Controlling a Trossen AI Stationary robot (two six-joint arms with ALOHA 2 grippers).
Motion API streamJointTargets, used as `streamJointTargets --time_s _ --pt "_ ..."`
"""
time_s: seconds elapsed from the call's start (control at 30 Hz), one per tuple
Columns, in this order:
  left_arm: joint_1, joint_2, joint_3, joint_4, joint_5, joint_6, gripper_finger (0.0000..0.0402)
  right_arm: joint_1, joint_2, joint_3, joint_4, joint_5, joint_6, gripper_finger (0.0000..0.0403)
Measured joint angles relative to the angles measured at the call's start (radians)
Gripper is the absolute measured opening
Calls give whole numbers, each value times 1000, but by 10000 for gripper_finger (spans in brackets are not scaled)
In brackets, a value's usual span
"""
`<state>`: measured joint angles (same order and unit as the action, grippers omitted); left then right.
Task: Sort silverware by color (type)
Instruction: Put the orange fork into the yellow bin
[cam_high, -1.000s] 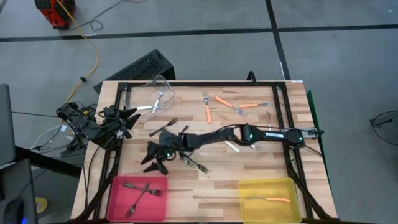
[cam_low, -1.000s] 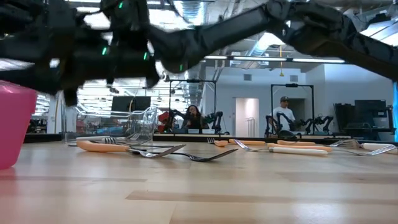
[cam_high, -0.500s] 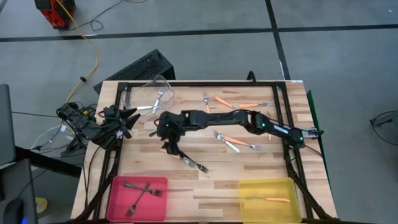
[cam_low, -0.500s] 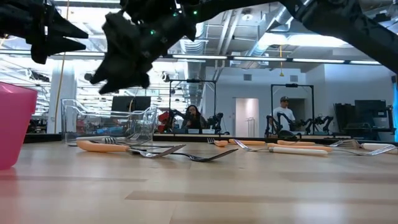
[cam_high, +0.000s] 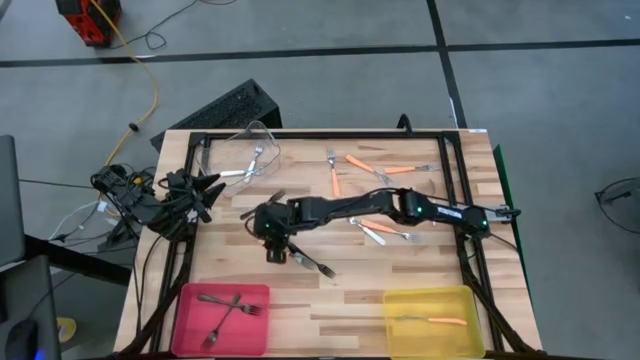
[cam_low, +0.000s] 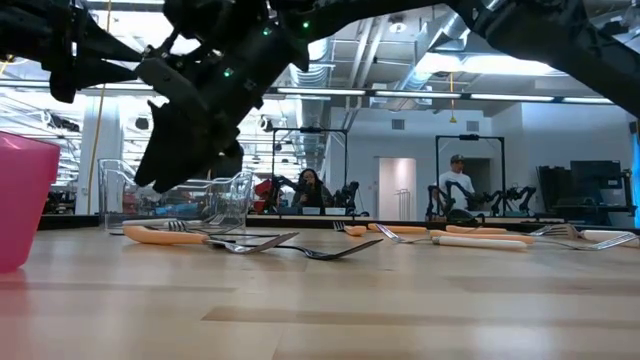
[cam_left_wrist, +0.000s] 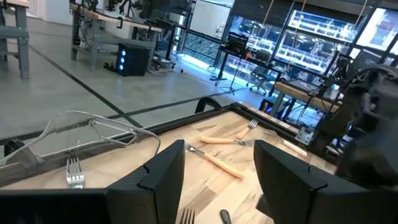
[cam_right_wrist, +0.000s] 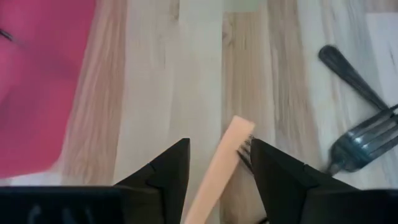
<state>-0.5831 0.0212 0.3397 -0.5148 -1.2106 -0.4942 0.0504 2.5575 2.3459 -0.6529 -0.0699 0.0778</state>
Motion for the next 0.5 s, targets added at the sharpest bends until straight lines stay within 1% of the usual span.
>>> streamJointTargets --time_s 0.13,0.2,0.37,0.5 --pt "0 0 0 0 0 0 178 27 14 -7 23 75 -16 189" --pt "0 0 0 0 0 0 178 38 20 -12 12 96 -24 189" --pt "0 0 0 0 0 0 178 48 17 -15 34 102 -26 188" --pt "0 0 0 0 0 0 178 45 19 -18 28 141 -16 188"
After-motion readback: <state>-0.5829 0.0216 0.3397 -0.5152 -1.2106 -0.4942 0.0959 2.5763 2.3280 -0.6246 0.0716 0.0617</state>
